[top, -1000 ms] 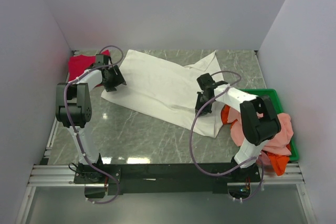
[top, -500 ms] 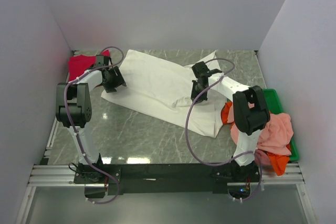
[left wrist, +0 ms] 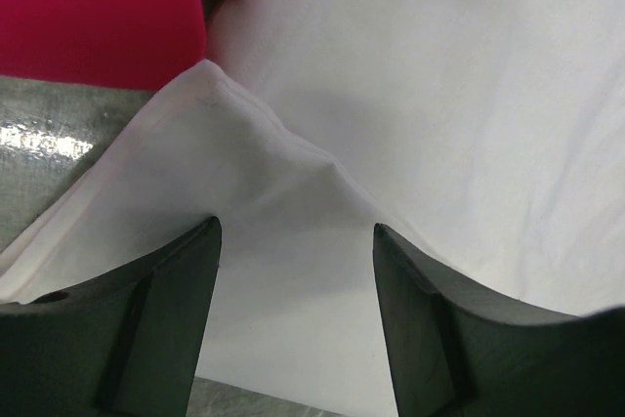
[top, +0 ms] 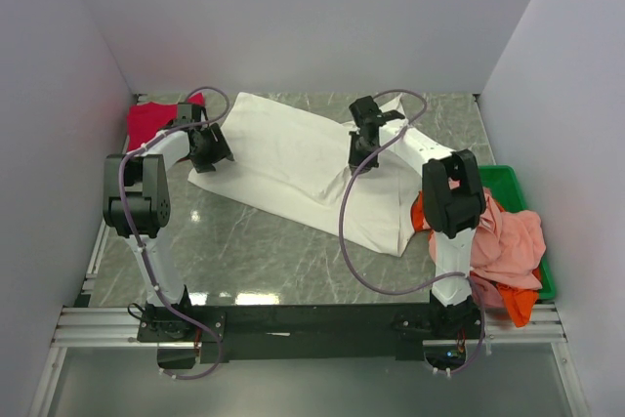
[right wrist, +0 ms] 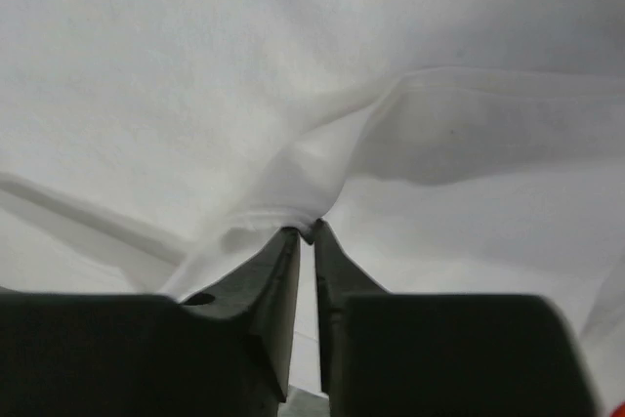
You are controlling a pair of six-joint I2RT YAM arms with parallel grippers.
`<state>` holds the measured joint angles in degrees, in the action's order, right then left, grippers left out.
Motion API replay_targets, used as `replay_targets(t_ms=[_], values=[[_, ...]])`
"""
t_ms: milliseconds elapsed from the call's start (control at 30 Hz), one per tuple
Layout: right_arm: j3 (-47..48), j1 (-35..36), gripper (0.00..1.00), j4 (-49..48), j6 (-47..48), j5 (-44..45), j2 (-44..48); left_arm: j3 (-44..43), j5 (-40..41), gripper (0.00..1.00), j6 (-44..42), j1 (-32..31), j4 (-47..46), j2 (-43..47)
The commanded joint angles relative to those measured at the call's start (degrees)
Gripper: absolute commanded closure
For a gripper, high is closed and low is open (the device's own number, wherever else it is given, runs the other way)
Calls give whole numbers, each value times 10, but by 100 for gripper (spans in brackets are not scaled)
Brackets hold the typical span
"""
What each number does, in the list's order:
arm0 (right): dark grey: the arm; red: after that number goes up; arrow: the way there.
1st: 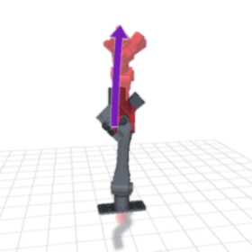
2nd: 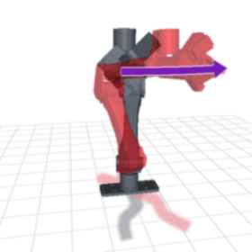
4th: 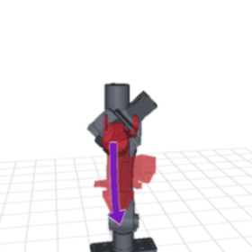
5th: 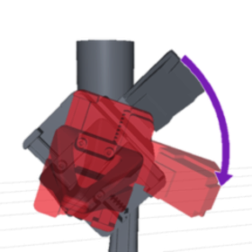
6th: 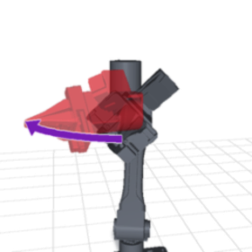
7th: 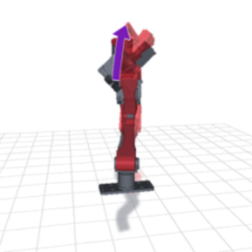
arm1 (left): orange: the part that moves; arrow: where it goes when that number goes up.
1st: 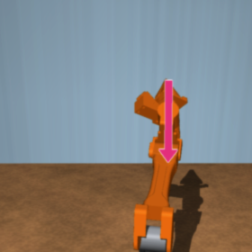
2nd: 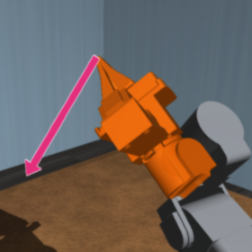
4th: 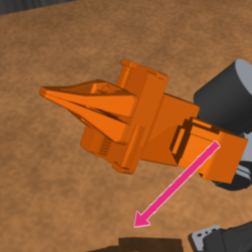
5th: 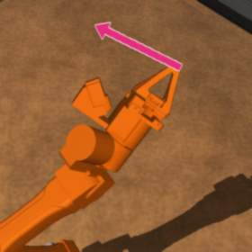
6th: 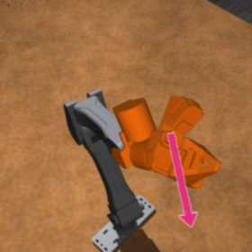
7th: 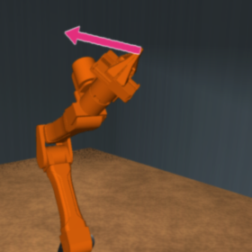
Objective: Fold and stack the t-shirts
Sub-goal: Fold the tshirt
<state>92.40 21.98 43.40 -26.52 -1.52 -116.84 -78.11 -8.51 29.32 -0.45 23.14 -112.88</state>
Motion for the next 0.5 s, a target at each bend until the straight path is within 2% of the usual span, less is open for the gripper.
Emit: replay_targets(t_ms=[0, 100, 300, 467], values=[[32, 3, 78, 19, 9, 6, -10, 1, 6, 31, -11, 3, -4, 17], [34, 3, 54, 18, 1, 0, 5, 1, 9, 31, -12, 3, -3, 17], [-33, 3, 41, 9, -26, 8, 75, 3, 10, 31, -13, 3, -5, 16], [-190, 3, 40, -11, -66, 7, 190, 2, 11, 31, -15, 3, -5, 8]])
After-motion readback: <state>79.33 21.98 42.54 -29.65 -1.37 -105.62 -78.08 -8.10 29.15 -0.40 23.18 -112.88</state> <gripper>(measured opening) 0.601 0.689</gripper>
